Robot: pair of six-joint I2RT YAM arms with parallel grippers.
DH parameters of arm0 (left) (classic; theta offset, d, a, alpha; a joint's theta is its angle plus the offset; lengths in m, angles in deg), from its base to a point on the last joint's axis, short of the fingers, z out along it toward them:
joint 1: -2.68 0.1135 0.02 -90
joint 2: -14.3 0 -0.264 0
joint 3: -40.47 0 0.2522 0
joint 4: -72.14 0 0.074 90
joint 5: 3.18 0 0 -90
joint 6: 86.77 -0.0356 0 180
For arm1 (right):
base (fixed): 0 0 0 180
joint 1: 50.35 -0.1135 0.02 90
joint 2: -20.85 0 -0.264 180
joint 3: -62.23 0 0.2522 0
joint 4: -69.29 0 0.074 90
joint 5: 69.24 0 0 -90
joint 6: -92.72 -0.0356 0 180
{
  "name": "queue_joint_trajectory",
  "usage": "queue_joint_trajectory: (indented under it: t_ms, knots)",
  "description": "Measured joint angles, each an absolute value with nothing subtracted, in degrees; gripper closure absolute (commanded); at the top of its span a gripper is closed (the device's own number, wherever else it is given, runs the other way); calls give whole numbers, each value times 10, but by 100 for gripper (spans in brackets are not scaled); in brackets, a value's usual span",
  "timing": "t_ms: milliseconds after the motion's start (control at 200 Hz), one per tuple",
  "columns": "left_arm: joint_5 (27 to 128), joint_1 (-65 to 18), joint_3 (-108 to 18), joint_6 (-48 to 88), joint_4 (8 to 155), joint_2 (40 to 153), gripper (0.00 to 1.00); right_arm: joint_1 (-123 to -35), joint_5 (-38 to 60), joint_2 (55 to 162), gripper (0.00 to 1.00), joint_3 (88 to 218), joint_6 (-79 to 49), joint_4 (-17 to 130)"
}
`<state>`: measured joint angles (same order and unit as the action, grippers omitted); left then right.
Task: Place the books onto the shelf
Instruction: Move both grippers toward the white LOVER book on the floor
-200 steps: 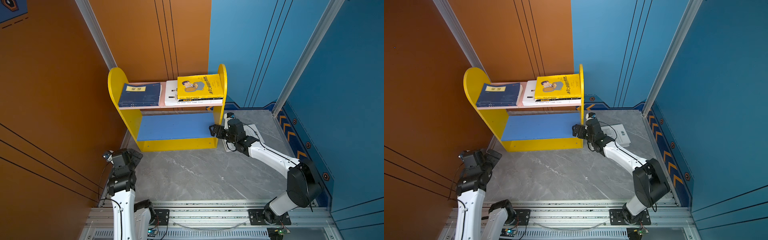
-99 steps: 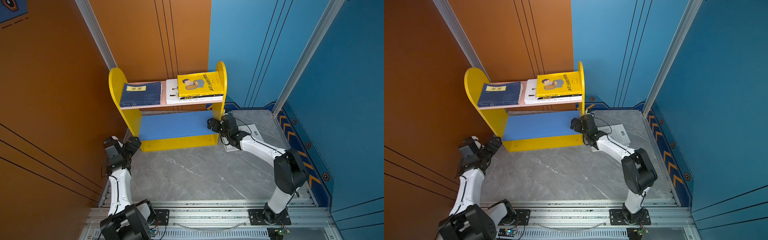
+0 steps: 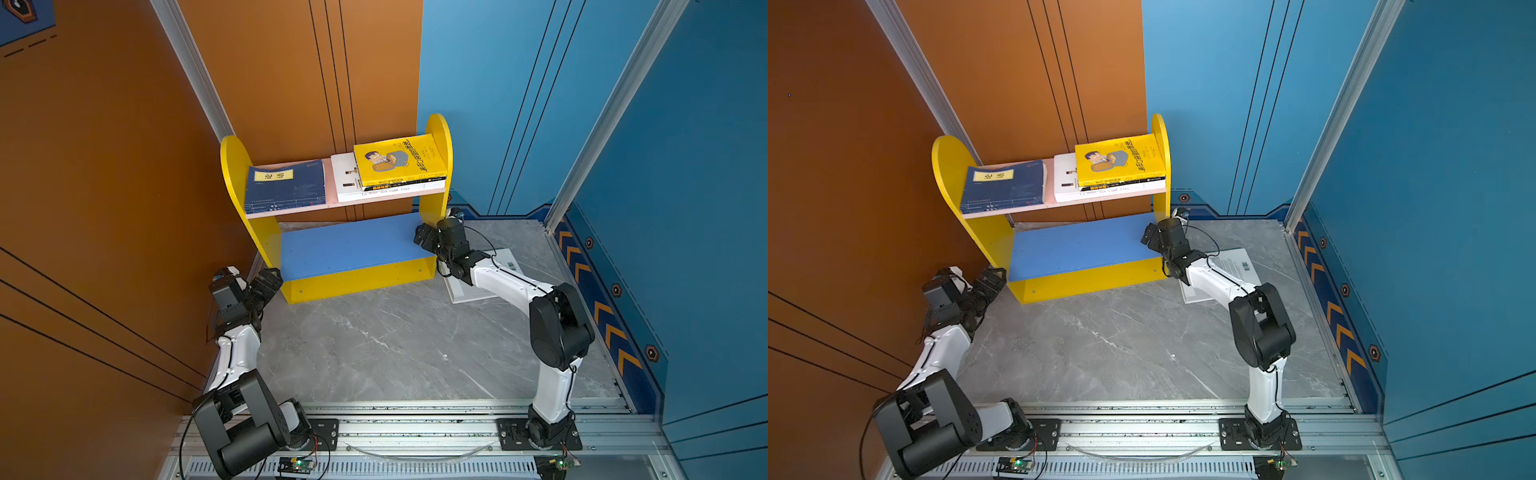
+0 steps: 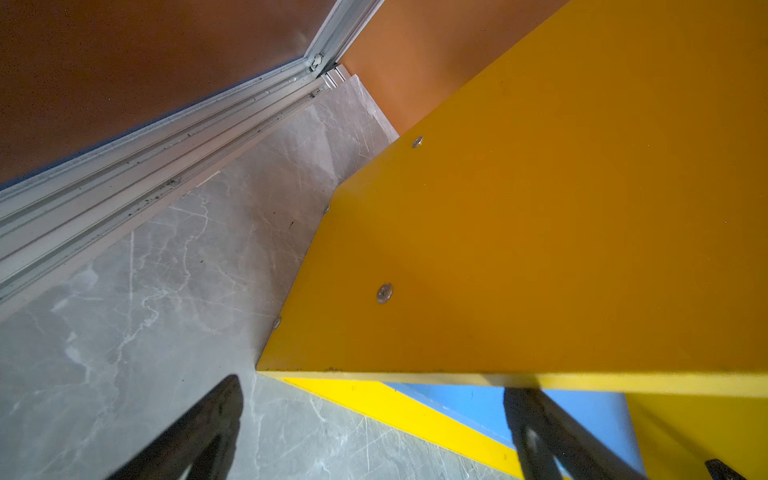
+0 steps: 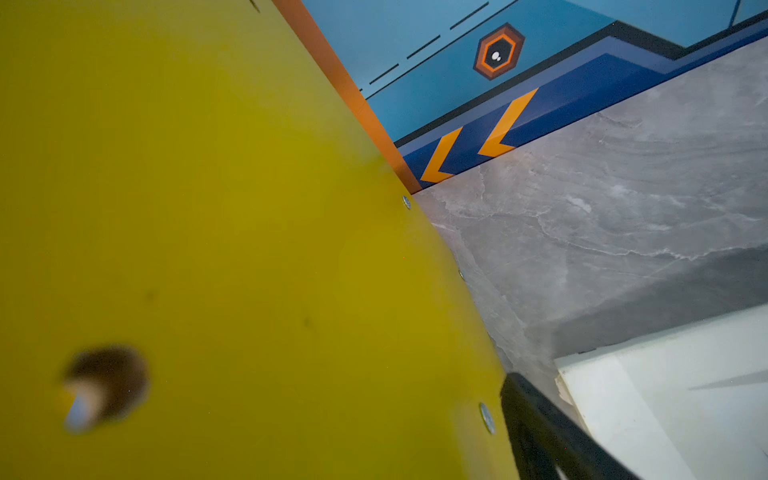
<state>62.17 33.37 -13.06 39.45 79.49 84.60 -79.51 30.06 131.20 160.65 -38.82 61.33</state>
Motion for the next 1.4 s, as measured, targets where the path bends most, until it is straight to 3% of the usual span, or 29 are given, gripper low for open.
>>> queue_joint_trajectory:
  t_ms: [265, 471, 671, 901, 1102, 1287, 1402]
  knots:
    - [641, 306, -131, 409, 815, 810, 2, -772, 268, 1335, 5, 1638, -379, 608]
    - [715, 241, -131, 415, 921, 644, 2, -740, 246, 1301, 2, 1584, -349, 604]
    - [790, 155, -129, 454, 1050, 481, 1, -699, 183, 1200, 0, 1482, -316, 598]
    - [863, -8, -109, 534, 1130, 371, 3, -523, 197, 1156, 0, 1448, -317, 601]
    - [932, -190, -103, 578, 1151, 423, 0, -445, 187, 1227, 0, 1533, -316, 547]
    - [1047, -409, -129, 588, 1130, 591, 2, -388, 148, 1332, 0, 1637, -316, 501]
    - [1084, -473, -148, 590, 1071, 699, 2, -368, 123, 1376, 2, 1652, -320, 487]
